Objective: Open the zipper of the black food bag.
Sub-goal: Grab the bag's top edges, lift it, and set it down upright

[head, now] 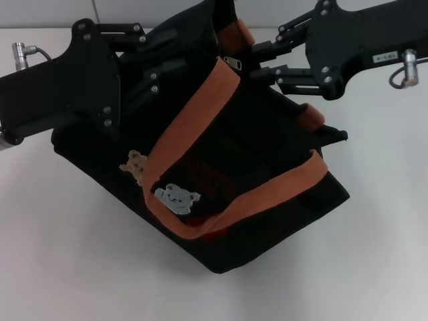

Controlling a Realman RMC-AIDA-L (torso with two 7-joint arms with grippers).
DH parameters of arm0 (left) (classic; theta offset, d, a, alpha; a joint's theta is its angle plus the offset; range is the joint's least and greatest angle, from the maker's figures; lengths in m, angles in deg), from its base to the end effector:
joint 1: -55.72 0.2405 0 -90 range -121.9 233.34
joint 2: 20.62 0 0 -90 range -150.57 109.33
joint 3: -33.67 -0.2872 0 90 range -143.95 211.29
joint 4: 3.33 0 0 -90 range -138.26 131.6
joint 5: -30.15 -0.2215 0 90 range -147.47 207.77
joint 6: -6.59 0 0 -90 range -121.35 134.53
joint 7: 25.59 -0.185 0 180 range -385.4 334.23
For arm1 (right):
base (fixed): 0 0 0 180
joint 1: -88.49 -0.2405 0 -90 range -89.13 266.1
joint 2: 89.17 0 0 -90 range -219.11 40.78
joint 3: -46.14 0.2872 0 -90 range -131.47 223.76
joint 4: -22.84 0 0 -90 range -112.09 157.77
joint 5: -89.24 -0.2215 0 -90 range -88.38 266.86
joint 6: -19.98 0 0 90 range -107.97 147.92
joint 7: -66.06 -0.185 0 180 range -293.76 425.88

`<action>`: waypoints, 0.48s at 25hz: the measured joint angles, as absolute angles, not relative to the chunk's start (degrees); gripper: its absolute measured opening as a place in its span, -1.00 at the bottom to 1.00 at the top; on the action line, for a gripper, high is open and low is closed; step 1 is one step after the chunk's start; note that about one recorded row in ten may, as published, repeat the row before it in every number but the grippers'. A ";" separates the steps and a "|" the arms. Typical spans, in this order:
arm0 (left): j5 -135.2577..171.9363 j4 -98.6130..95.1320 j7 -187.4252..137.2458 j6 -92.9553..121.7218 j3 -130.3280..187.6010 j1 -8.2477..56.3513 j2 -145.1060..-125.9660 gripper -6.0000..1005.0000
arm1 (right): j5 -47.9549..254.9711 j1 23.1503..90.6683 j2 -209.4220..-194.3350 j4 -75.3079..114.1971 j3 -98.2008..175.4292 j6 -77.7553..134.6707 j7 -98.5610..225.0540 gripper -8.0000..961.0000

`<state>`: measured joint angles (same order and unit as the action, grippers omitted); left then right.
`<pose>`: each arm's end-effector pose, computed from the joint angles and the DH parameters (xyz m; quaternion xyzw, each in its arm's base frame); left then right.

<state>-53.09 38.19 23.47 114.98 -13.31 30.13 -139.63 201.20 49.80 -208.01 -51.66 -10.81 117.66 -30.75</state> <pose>-0.2028 0.3292 0.0109 -0.8647 0.1258 -0.4473 0.1909 0.1113 0.3919 0.0017 -0.9837 -0.0410 0.1547 0.0819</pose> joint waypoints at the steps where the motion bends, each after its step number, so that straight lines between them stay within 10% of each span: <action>1: -53.08 38.19 23.44 114.98 -13.39 30.12 -139.63 -0.67 | 201.62 49.40 -208.04 -51.57 -11.03 117.56 -30.74 -0.38; 12: -52.56 38.24 23.16 115.05 -14.12 30.07 -139.62 -0.72 | 204.69 47.53 -208.17 -52.18 -17.64 112.76 -30.71 -0.39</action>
<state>-52.56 38.24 23.16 115.05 -14.12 30.07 -139.62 204.69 47.53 -208.17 -52.18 -17.64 112.76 -30.71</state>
